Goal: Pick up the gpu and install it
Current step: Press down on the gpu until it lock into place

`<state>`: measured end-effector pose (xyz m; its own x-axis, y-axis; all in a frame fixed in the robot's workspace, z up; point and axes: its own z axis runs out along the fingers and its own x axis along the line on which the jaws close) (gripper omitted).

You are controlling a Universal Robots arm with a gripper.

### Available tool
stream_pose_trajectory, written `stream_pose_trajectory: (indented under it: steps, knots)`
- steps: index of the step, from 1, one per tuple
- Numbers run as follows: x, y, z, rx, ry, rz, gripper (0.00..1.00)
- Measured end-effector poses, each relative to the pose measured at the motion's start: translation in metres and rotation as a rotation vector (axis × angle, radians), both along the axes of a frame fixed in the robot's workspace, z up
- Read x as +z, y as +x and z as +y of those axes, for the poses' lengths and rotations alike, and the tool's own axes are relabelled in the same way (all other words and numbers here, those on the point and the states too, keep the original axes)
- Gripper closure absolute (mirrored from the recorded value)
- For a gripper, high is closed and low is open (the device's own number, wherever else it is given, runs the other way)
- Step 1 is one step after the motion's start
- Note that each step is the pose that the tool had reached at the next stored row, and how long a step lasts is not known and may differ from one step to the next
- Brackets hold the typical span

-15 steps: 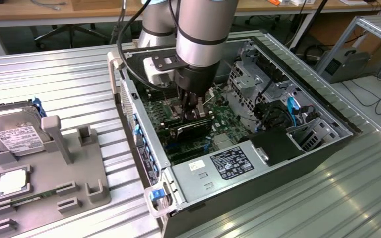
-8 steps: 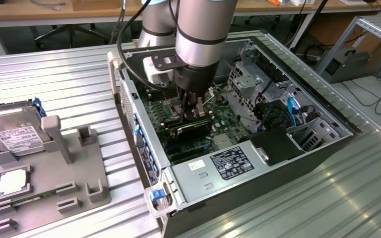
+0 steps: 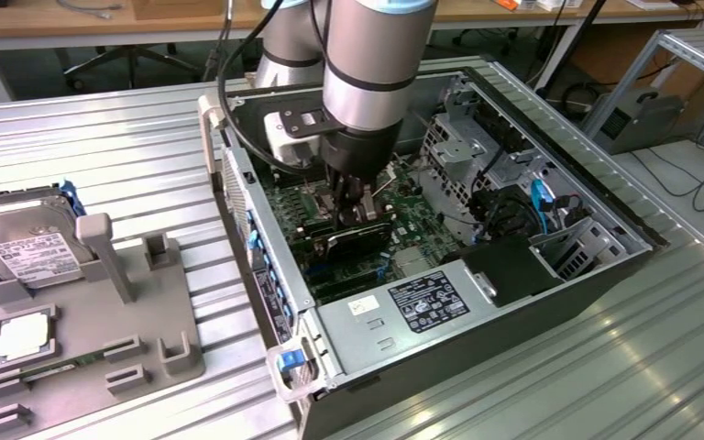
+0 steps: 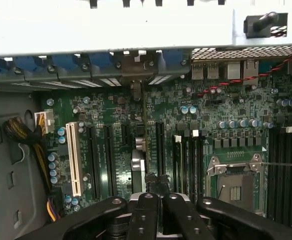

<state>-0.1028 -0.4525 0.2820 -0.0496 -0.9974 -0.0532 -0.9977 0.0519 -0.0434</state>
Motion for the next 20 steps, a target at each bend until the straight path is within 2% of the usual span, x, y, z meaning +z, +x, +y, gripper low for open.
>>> stream_pose_trajectory:
  steps: [2, 8, 13, 20]
  knots:
    - [-0.0002, 0.0, -0.0016, 0.0, 0.0, 0.0, 0.89]
    - [-0.0045, 0.0001, -0.0018, 0.0, -0.0002, 0.0001, 0.89]
    - [-0.0049, 0.0001, -0.0035, 0.0, 0.0, 0.0, 0.89]
    - [-0.0069, 0.0001, -0.0036, 0.0, -0.0002, 0.0001, 0.89]
